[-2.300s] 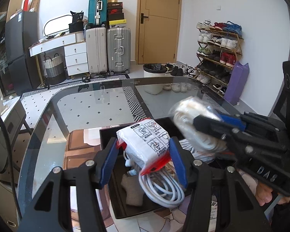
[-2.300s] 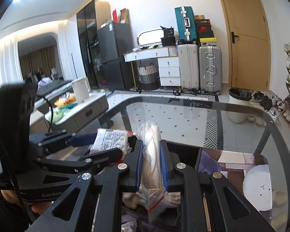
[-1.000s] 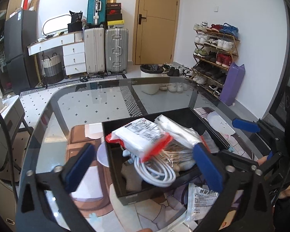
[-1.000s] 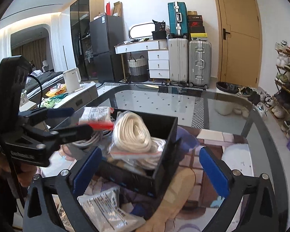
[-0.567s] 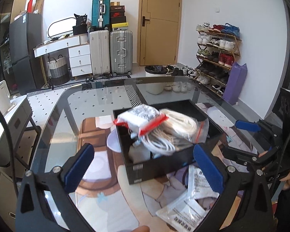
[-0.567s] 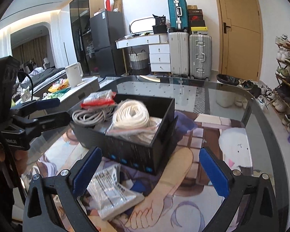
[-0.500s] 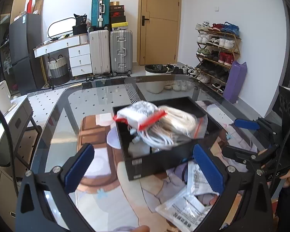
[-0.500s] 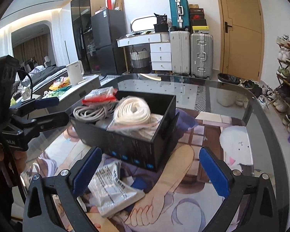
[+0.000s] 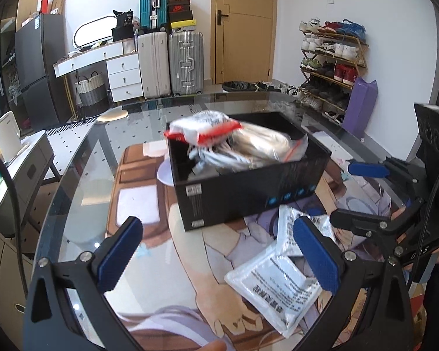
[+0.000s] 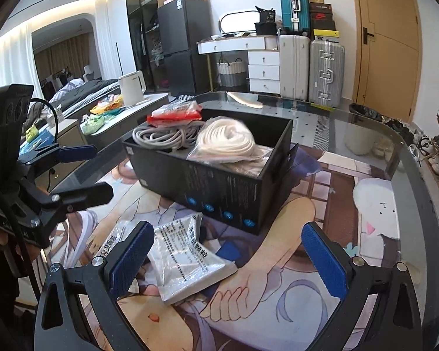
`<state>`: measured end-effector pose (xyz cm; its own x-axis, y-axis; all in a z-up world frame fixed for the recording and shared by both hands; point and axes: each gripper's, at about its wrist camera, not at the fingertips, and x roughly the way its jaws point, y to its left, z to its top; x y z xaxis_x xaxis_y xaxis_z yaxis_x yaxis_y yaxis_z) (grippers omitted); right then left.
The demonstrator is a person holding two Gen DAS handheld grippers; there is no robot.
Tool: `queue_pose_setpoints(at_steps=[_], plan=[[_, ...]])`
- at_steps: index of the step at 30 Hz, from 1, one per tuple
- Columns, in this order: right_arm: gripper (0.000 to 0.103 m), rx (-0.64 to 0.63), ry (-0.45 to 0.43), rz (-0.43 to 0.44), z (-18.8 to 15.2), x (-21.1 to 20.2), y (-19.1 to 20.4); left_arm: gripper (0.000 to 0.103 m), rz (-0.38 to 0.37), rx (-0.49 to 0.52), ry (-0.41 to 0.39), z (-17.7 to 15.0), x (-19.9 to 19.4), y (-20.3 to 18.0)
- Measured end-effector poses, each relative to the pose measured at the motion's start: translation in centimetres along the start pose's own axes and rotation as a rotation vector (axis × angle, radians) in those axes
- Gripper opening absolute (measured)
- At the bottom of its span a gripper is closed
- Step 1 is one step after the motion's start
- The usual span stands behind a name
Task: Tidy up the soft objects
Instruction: 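Withdraw both grippers and move them toward the white printed sachets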
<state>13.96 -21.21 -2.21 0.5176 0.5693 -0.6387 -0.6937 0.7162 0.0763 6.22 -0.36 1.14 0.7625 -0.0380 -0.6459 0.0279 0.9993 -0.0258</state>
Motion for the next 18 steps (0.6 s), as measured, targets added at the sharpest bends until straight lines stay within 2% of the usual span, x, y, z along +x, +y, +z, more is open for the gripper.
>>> queue_pose_setpoints(at_steps=[18], plan=[[0.102,-0.033,0.048,0.037,-0.6,0.6,0.9,0.103,-0.055,0.063,0.085,-3.1,0.0,-2.3]])
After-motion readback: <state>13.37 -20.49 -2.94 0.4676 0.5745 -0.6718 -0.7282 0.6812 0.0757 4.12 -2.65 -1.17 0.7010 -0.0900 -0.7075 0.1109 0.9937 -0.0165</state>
